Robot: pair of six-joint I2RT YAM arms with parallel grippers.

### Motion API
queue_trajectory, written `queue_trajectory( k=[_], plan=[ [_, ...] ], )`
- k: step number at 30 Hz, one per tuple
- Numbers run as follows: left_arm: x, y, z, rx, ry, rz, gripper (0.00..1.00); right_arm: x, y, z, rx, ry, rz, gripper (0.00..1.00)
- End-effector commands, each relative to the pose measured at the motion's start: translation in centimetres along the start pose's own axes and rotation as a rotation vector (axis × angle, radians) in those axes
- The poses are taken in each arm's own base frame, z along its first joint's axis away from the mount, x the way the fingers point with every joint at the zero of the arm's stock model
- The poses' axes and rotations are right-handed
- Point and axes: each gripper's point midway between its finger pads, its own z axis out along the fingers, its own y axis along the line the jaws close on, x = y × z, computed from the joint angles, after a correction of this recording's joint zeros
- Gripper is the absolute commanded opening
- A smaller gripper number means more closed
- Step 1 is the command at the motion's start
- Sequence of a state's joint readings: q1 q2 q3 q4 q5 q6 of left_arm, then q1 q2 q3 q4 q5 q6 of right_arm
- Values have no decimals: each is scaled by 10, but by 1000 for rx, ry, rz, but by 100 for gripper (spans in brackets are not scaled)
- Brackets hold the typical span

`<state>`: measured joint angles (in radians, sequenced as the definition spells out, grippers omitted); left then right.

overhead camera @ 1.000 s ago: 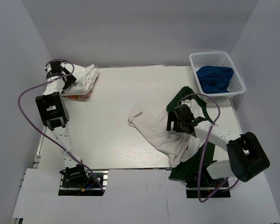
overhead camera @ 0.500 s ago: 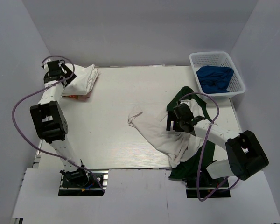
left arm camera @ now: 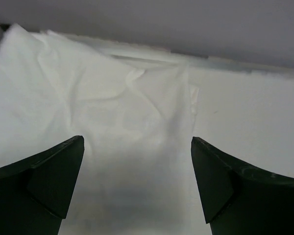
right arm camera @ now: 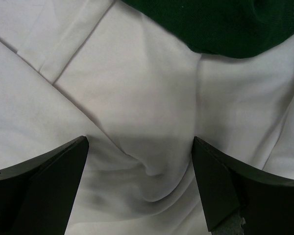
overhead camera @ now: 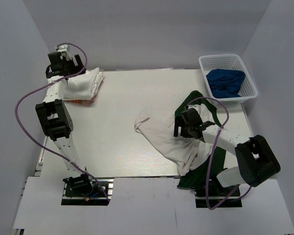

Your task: Fold and stack the t-shirts

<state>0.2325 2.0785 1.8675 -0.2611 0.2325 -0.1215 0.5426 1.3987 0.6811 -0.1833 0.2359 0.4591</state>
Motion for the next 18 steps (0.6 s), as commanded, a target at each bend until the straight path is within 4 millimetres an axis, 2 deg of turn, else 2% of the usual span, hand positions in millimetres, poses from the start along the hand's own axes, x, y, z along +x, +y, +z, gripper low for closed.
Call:
queue_trajectory(
  k=[1,4,5,7,9,12,13,14,15,17,18],
  plan=[
    [44,-12,12,160,146,173,99,-23,8,-1,-19,-54,-1,90],
    [64,-7,18,178,209,227,99,-22,9,0,-20,-49,-3,90],
    [82,-2,24,181,252,226,99,-23,9,1,-24,-48,-5,90],
    [97,2,30,159,293,247,99,-21,10,3,-23,-37,-10,90],
    [118,16,40,113,337,252,99,-20,10,5,-26,-25,-6,90],
    [136,32,47,53,377,266,99,-21,11,6,-21,-27,-9,90],
    [149,38,51,36,403,264,99,-20,11,7,-20,-22,-11,90],
    [155,45,53,1,417,269,99,-22,10,6,-16,-29,-12,90],
    [152,50,54,-27,408,277,99,-23,11,7,-16,-29,-10,90],
    [165,67,60,-110,429,279,99,-26,13,7,-23,-34,-7,90],
    [163,66,61,-128,422,290,99,-25,12,8,-18,-31,-8,90]
  ],
)
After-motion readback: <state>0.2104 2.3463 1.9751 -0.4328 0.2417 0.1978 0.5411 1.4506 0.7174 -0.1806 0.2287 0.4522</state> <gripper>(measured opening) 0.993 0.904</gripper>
